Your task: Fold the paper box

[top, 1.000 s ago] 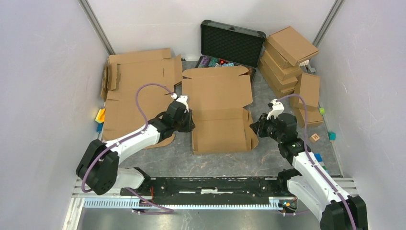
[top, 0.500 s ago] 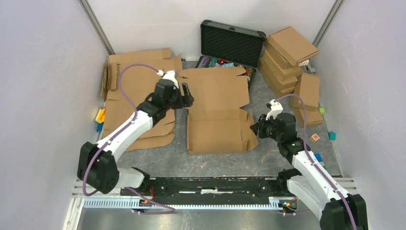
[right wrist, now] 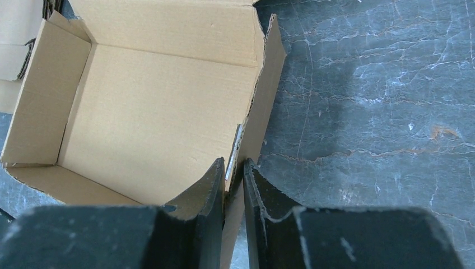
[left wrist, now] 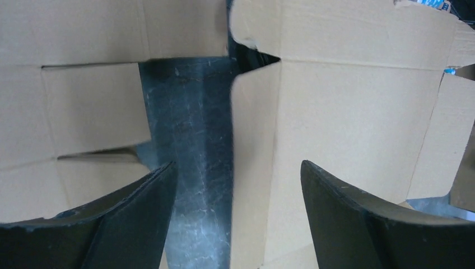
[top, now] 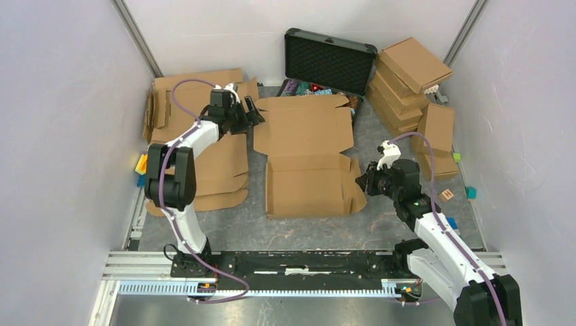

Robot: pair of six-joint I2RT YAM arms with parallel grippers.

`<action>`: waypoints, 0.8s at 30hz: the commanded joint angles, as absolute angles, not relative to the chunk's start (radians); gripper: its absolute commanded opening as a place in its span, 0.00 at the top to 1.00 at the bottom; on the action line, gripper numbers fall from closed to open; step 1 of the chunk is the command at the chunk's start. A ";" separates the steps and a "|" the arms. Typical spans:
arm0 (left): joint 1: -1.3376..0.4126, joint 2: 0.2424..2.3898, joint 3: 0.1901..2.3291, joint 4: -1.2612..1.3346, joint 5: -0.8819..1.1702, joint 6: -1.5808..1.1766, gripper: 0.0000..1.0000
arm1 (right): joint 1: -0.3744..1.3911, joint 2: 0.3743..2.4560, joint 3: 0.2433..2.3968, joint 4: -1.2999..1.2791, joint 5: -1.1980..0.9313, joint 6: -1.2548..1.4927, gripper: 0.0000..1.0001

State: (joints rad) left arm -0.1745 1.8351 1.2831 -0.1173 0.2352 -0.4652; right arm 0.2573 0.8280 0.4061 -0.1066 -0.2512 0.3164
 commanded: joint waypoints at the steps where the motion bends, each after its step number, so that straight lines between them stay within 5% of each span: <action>1: -0.144 1.927 1.385 -0.059 0.449 -0.501 0.17 | 0.258 0.828 0.448 -0.094 -0.264 0.310 0.77; 9: -0.120 1.956 1.320 0.192 0.666 -0.592 0.59 | 0.257 0.859 0.456 -0.093 -0.233 0.304 0.85; 14: -0.106 1.902 1.190 0.433 0.768 -0.644 0.97 | 0.257 0.861 0.473 -0.101 -0.218 0.298 0.91; 24: -0.133 1.711 0.869 0.854 0.874 -0.658 0.98 | 0.258 0.885 0.518 -0.127 -0.175 0.257 0.92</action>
